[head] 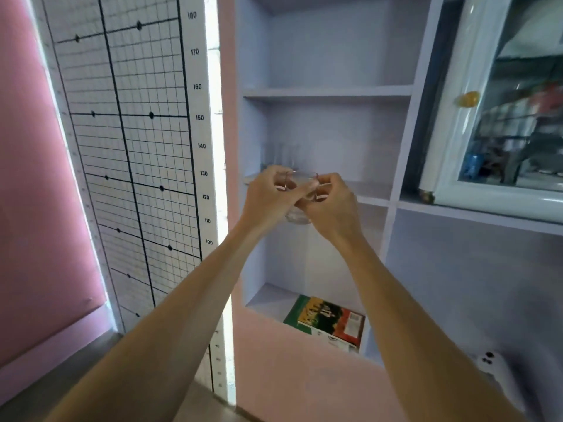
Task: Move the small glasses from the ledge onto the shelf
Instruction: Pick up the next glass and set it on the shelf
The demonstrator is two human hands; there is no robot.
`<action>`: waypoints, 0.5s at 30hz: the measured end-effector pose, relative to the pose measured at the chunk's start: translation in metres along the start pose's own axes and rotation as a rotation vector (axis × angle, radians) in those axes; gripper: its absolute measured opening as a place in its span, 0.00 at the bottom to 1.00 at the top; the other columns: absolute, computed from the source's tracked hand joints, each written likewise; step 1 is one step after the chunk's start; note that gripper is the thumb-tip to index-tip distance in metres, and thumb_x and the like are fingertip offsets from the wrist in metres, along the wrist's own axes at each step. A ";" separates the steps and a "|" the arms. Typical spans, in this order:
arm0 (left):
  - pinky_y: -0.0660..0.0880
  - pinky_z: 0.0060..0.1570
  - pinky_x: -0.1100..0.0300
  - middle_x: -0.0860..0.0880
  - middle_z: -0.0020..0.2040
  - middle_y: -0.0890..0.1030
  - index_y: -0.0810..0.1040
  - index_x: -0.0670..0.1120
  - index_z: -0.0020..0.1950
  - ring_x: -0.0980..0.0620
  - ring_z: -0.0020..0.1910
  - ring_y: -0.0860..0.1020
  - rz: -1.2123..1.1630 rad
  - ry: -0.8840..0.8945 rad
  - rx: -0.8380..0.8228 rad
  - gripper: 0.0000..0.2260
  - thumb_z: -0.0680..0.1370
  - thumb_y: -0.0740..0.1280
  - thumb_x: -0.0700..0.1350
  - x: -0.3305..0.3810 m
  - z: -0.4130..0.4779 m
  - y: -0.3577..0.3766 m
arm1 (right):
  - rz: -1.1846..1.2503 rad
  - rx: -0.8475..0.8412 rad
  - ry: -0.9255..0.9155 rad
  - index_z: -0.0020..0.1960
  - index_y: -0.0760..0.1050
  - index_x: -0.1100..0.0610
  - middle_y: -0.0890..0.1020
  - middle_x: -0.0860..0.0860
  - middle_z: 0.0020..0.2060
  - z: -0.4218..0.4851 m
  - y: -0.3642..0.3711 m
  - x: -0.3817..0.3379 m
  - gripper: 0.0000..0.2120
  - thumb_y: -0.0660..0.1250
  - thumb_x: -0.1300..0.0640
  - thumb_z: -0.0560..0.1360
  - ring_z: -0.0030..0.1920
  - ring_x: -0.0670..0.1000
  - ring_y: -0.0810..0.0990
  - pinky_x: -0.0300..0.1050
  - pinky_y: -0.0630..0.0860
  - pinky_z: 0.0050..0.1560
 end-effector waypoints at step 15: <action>0.77 0.55 0.58 0.53 0.52 0.84 0.82 0.48 0.61 0.51 0.53 0.83 0.169 -0.066 0.186 0.25 0.71 0.78 0.61 -0.063 0.148 0.006 | 0.039 0.002 0.002 0.57 0.80 0.56 0.85 0.52 0.50 0.153 0.091 0.031 0.15 0.73 0.49 0.74 0.50 0.54 0.84 0.47 0.79 0.49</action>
Point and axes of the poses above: each hand's wrist, its own z-axis towards the middle knuckle, its own y-axis out of the palm, x = y × z, the point moved 2 cm from there along z, towards the middle knuckle
